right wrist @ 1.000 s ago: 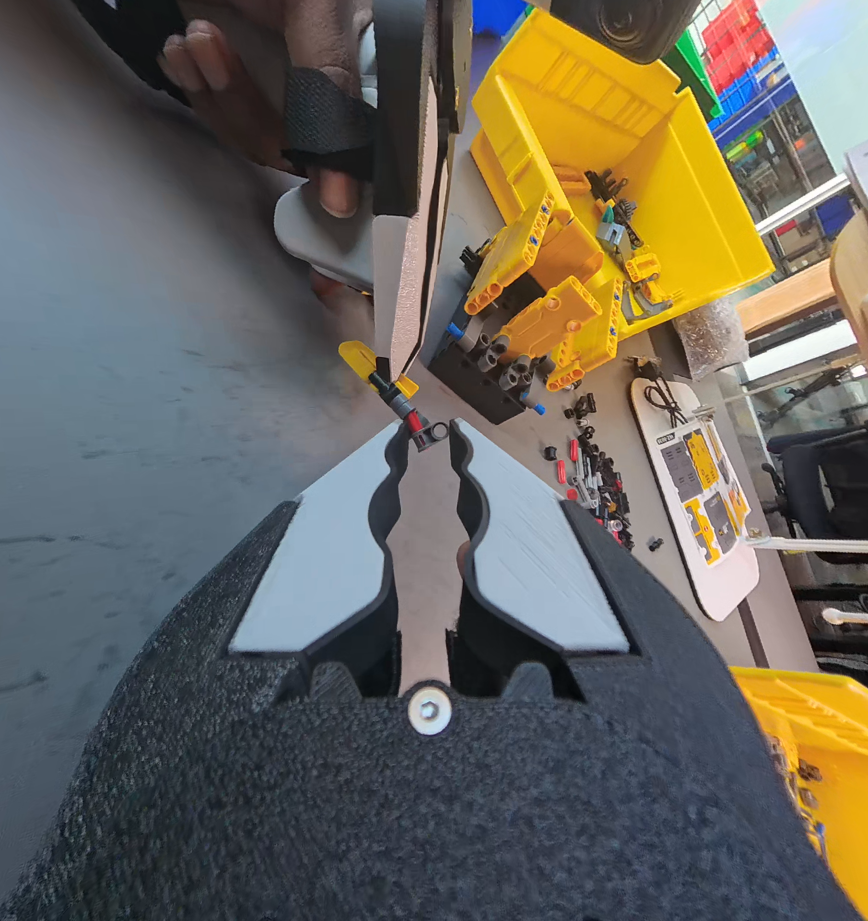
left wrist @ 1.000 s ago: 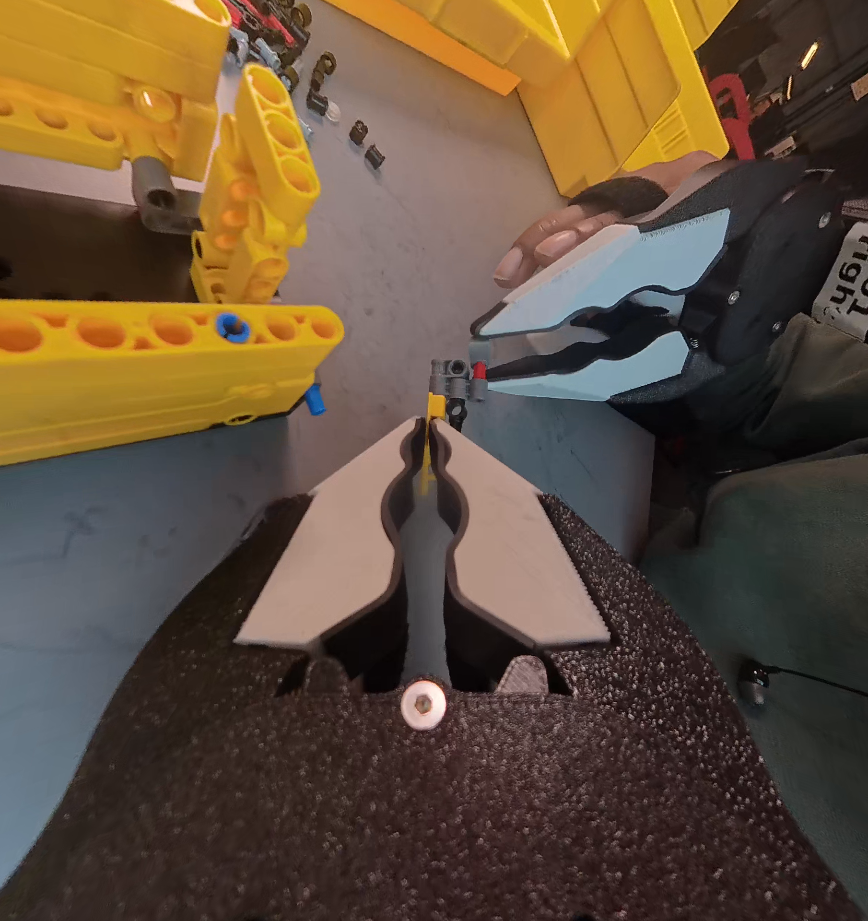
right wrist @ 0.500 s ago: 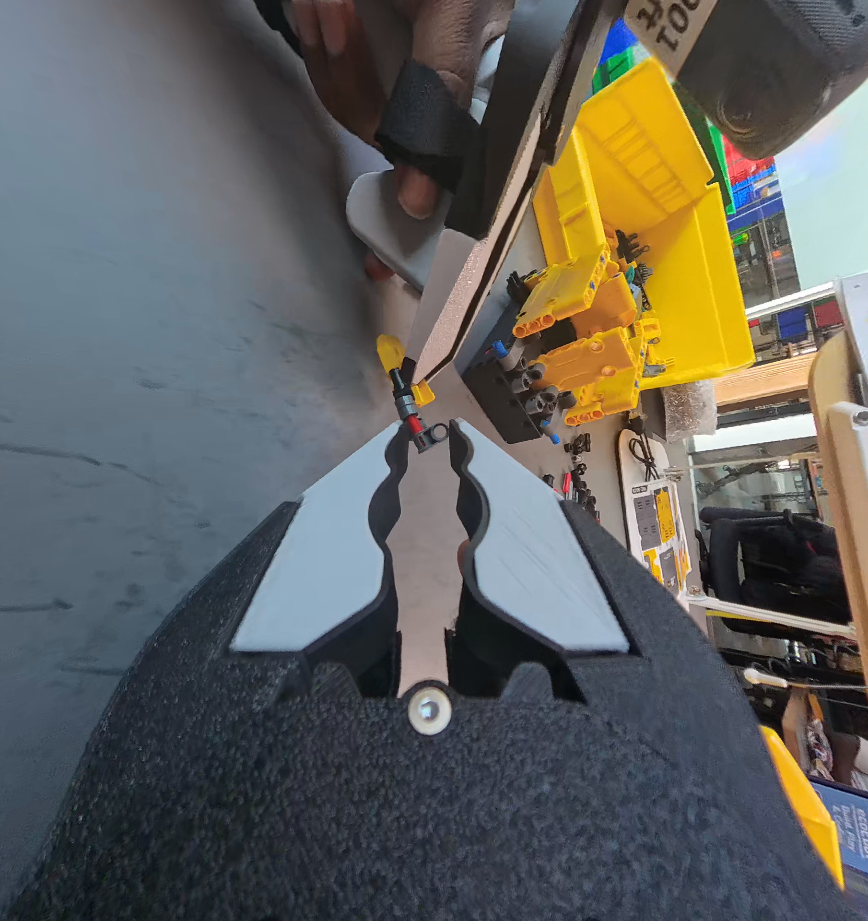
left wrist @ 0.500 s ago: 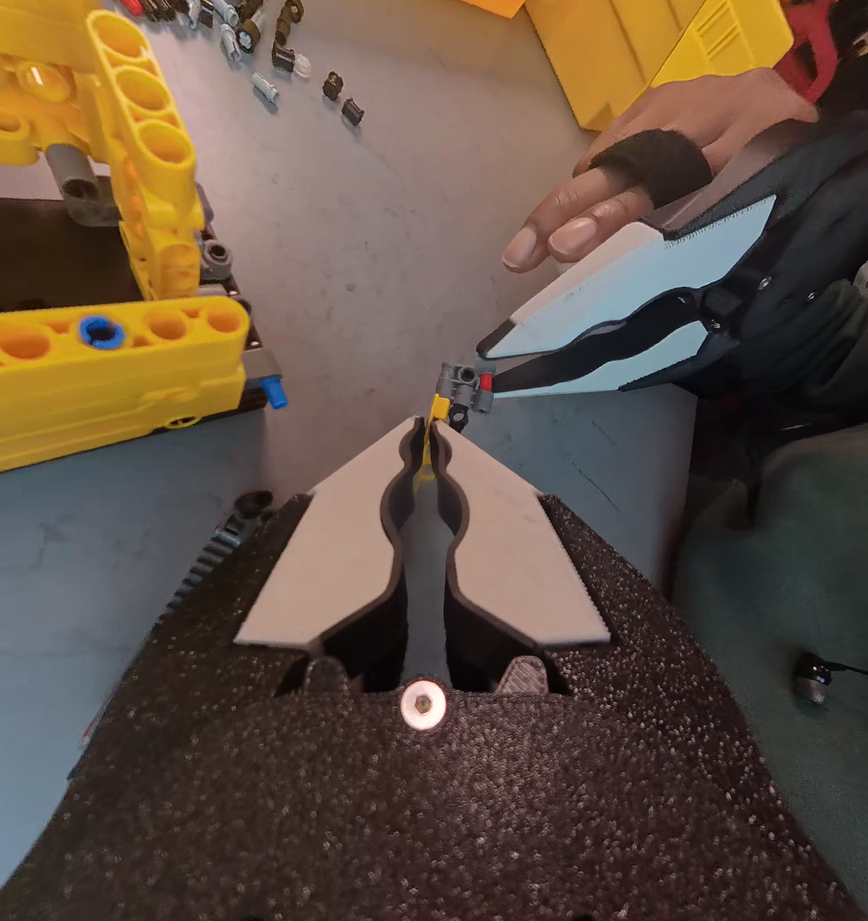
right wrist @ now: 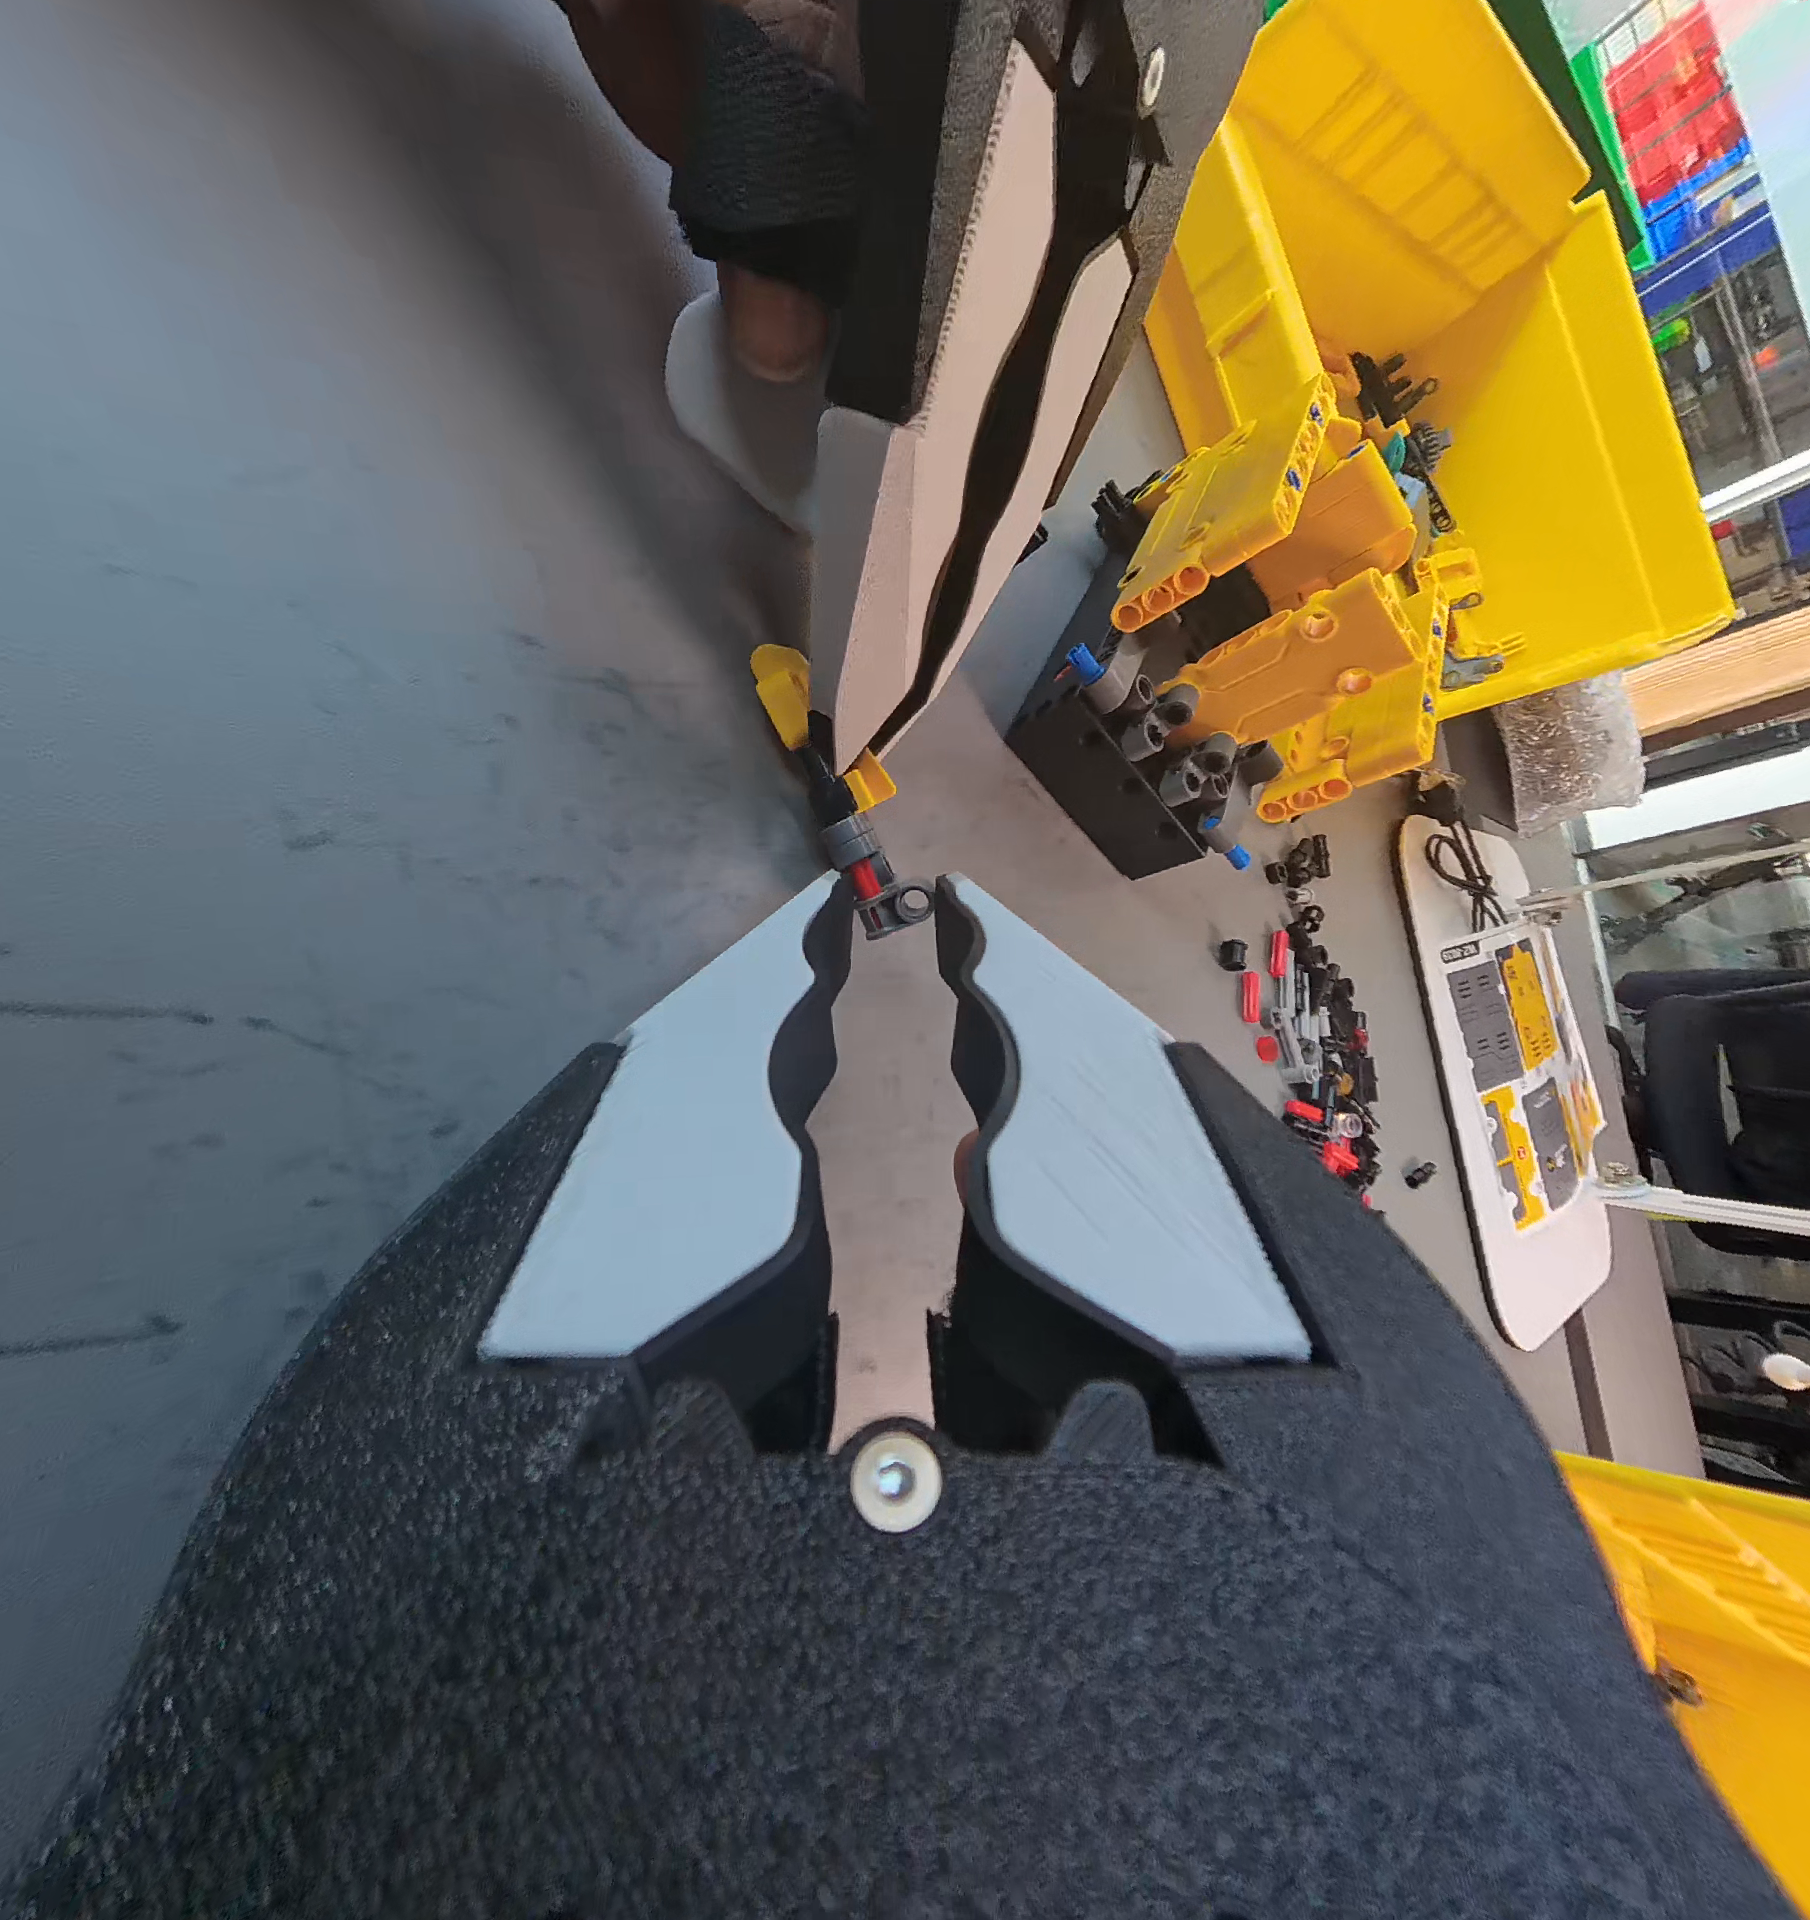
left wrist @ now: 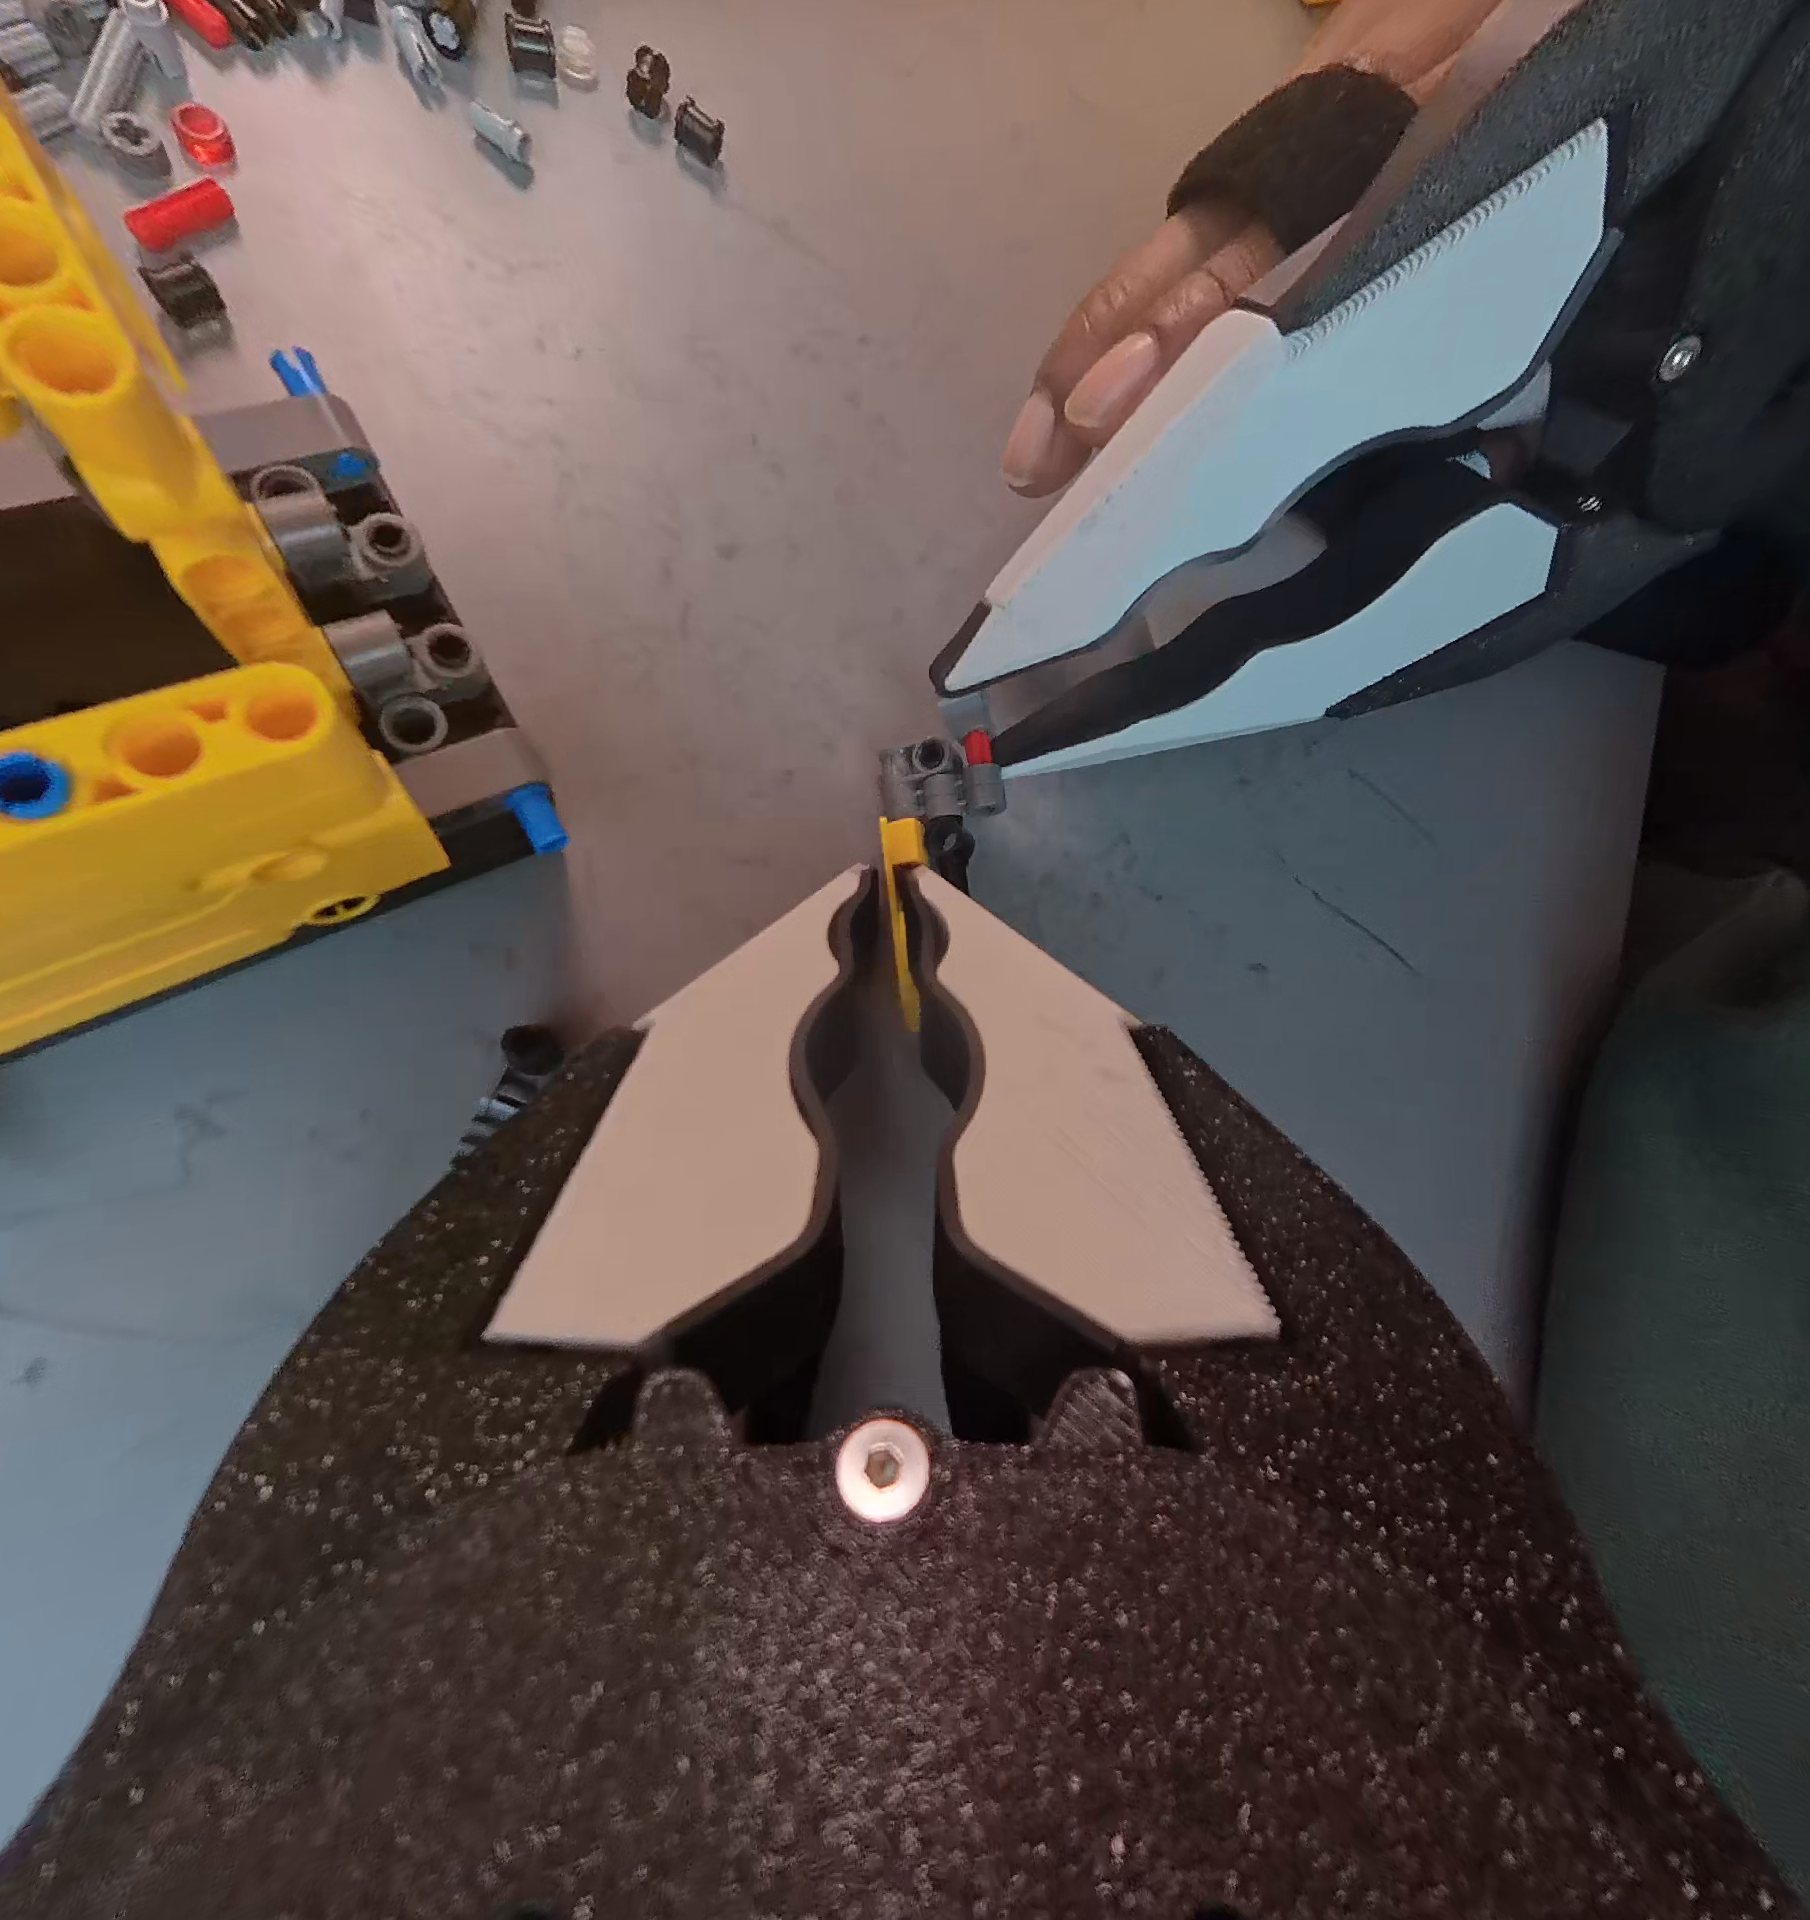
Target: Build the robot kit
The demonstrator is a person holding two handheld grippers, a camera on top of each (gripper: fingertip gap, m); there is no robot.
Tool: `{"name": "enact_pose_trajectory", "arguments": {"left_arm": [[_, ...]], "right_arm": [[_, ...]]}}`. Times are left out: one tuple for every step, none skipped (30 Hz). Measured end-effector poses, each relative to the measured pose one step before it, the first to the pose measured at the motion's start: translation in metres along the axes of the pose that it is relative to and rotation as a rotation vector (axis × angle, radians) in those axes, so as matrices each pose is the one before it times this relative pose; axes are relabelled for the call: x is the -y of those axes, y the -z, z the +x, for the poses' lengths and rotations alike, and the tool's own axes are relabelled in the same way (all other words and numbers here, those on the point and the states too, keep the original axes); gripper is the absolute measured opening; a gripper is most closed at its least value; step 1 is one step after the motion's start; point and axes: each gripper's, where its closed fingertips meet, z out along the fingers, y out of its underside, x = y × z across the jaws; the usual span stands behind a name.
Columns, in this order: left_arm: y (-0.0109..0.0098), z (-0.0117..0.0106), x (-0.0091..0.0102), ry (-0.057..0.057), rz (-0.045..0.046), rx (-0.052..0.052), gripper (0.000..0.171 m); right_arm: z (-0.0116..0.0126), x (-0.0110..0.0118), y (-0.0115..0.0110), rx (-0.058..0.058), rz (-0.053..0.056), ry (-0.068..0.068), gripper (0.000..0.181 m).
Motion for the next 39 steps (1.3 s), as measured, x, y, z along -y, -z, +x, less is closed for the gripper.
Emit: {"name": "enact_pose_trajectory", "arguments": {"left_arm": [[0.0003, 0.00045, -0.0001, -0.011, -0.00035, -0.0035, 0.005], [0.00047, 0.00037, -0.00034, -0.0101, -0.0019, -0.003, 0.007], [0.00073, -0.00066, 0.00004, -0.011, -0.00039, 0.0049, 0.009], [0.00093, -0.0004, -0.00021, -0.0161, -0.00305, 0.0054, 0.012], [0.00114, -0.00097, -0.00012, -0.02, -0.00321, 0.0106, 0.016], [0.0018, -0.00102, 0.00061, -0.0229, 0.00041, 0.0137, 0.02], [0.00213, 0.00101, 0.00105, -0.023, 0.00271, 0.0019, 0.021], [0.0022, 0.0013, 0.00169, -0.0216, 0.00564, 0.0004, 0.021], [0.00213, 0.00086, 0.00189, -0.0221, 0.00797, 0.0026, 0.022], [0.00215, 0.00189, 0.00223, -0.0214, 0.01055, -0.0038, 0.022], [0.00209, 0.00143, 0.00223, -0.0161, 0.00979, -0.0032, 0.022], [0.00183, 0.00177, 0.00185, -0.0166, 0.008, -0.0066, 0.021], [0.0016, 0.00158, 0.00122, -0.0176, 0.00736, -0.0059, 0.02], [0.00083, 0.00106, 0.00035, -0.0141, 0.00139, -0.0033, 0.018], [0.00032, 0.00238, -0.00018, -0.0133, -0.00031, -0.0108, 0.017], [-0.00011, 0.00389, -0.00002, -0.013, -0.00045, -0.0185, 0.016], [-0.00058, 0.00398, -0.00002, -0.014, -0.00217, -0.0155, 0.015], [-0.00089, 0.00285, 0.00018, -0.0151, -0.00307, -0.0035, 0.015], [-0.00142, 0.00188, 0.00013, -0.0158, -0.00472, 0.0043, 0.015], [-0.00191, 0.00094, 0.00035, -0.0142, -0.0035, 0.012, 0.016], [-0.00249, 0.00062, 0.00057, -0.014, -0.0016, 0.0147, 0.016], [-0.00324, 0.00047, 0.00053, -0.0165, -0.00277, 0.0184, 0.016], [-0.00348, -0.00007, -0.00082, -0.0231, -0.01084, 0.0242, 0.017], [-0.00327, -0.00221, -0.00241, -0.0282, -0.02061, 0.0375, 0.018], [-0.00287, -0.00255, -0.00341, -0.0341, -0.0265, 0.0383, 0.018], [-0.00254, -0.00089, -0.00308, -0.0344, -0.02234, 0.0249, 0.018], [-0.00202, 0.00058, -0.00097, -0.0243, -0.00826, 0.014, 0.018], [-0.00142, 0.00052, 0.00086, -0.0165, 0.00353, 0.0103, 0.015], [-0.00071, 0.00013, 0.00164, -0.0132, 0.00888, 0.0075, 0.013], [-0.00024, -0.00081, 0.00157, -0.0038, 0.0103, 0.0049, 0.011], [-0.00027, -0.00004, 0.00156, 0.0007, 0.01309, -0.0059, 0.01], [-0.00018, 0.0011, 0.0013, -0.0062, 0.01641, -0.0126, 0.009], [-0.00034, -0.00102, 0.00004, -0.0098, 0.00942, 0.0026, 0.009], [-0.00041, -0.00045, 0.0002, -0.0156, 0.00807, 0.0013, 0.009], [-0.00055, 0.0001, 0.00029, -0.0176, 0.00699, 0.0011, 0.009], [-0.00073, 0.00026, 0.00044, -0.0136, 0.00428, 0.0027, 0.009], [-0.00064, -0.00001, 0.00039, -0.0107, 0.00135, 0.0046, 0.009], [-0.00056, 0.00069, -0.00008, -0.0105, -0.0022, -0.0004, 0.01], [-0.00069, 0.0008, -0.00093, -0.0068, -0.00568, -0.0034, 0.013]], "right_arm": [[-0.0002, -0.00015, 0.00029, 0.0059, 0.0012, -0.0072, 0.015], [-0.00025, 0.00001, 0.00036, 0.0032, 0.0009, -0.0027, 0.015], [-0.00015, 0.0002, 0.00009, 0.0013, 0.0009, 0.001, 0.015], [-0.00038, 0.00052, 0.00009, 0.0027, 0.0015, -0.0004, 0.015], [-0.00057, 0.00051, -0.00001, 0.0042, 0.002, -0.0045, 0.015], [-0.0003, 0.00034, 0.00003, 0.0037, 0.002, -0.0037, 0.014], [-0.00028, 0.0005, 0.0001, 0.0032, 0.0027, -0.0017, 0.015], [-0.00013, 0.00064, 0.00014, 0.0035, 0.0029, -0.0041, 0.014], [-0.00022, 0.00076, 0.00019, 0.0044, 0.0041, -0.005, 0.015], [-0.00022, 0.00055, 0.00008, 0.0053, 0.0019, -0.0052, 0.015], [-0.0004, 0.00008, -0.00015, 0.0053, -0.0013, -0.0047, 0.015], [-0.00064, 0.00066, 0.00012, 0.0054, 0.0033, -0.0031, 0.015], [-0.00084, 0.00092, 0.00016, 0.007, 0.0039, -0.0065, 0.015], [-0.00075, 0.00065, 0.00005, 0.0073, 0.0016, -0.008, 0.015], [-0.00081, 0.00042, 0.00006, 0.0071, 0.0016, -0.005, 0.015], [-0.00057, 0.0003, 0.0002, 0.0059, 0.0019, -0.0043, 0.014], [-0.00018, 0.00005, 0.0003, 0.0048, 0.0005, -0.0074, 0.015], [0.0002, -0.00024, 0.00039, 0.0043, -0.0005, -0.0083, 0.015], [0.00074, -0.00046, 0.00074, 0.0024, -0.0007, -0.0082, 0.015], [0.00047, -0.00063, 0.00075, 0.0048, -0.002, -0.0089, 0.015], [0.00031, -0.00087, 0.00056, 0.0058, -0.0033, -0.0097, 0.015], [0.00042, -0.00103, 0.00025, 0.0036, -0.0042, -0.0083, 0.015], [0.00052, -0.00086, 0.00022, 0.0008, -0.0036, -0.0047, 0.015], [-0.00035, -0.00089, 0.00027, 0.0054, -0.0038, -0.0046, 0.015], [-0.0008, -0.00103, -0.00001, 0.0081, -0.004, -0.0074, 0.015], [-0.00069, -0.00067, 0.00011, 0.0067, -0.0003, -0.0078, 0.015], [-0.00094, -0.00048, 0.00013, 0.0081, -0.0006, -0.0073, 0.015], [-0.00073, -0.00044, 0.00007, 0.0074, -0.0007, -0.0061, 0.015], [-0.00065, 0.00001, 0.00015, 0.0063, 0.0012, -0.0055, 0.015], [-0.00119, -0.0002, 0.00015, 0.0093, -0.0006, -0.0058, 0.015], [-0.00086, -0.00028, 0.00034, 0.0071, 0.0, -0.0043, 0.015], [-0.00104, -0.0005, 0.00057, 0.0078, -0.0006, -0.0012, 0.015], [-0.0009, -0.00031, 0.00094, 0.0067, 0.0002, -0.0006, 0.015], [-0.00015, -0.0004, 0.00124, 0.0033, -0.0005, -0.0015, 0.015], [-0.00008, -0.00043, 0.00154, 0.0044, -0.001, -0.0021, 0.015], [-0.00056, -0.00038, 0.00165, 0.0079, -0.0004, -0.0031, 0.015], [-0.00026, -0.00048, 0.00143, 0.0057, -0.0002, -0.0037, 0.015], [0.00078, -0.00036, 0.0013, -0.001, 0.0006, -0.0038, 0.015], [0.00074, -0.00022, 0.00104, -0.0007, 0.0012, -0.0042, 0.015]]}}
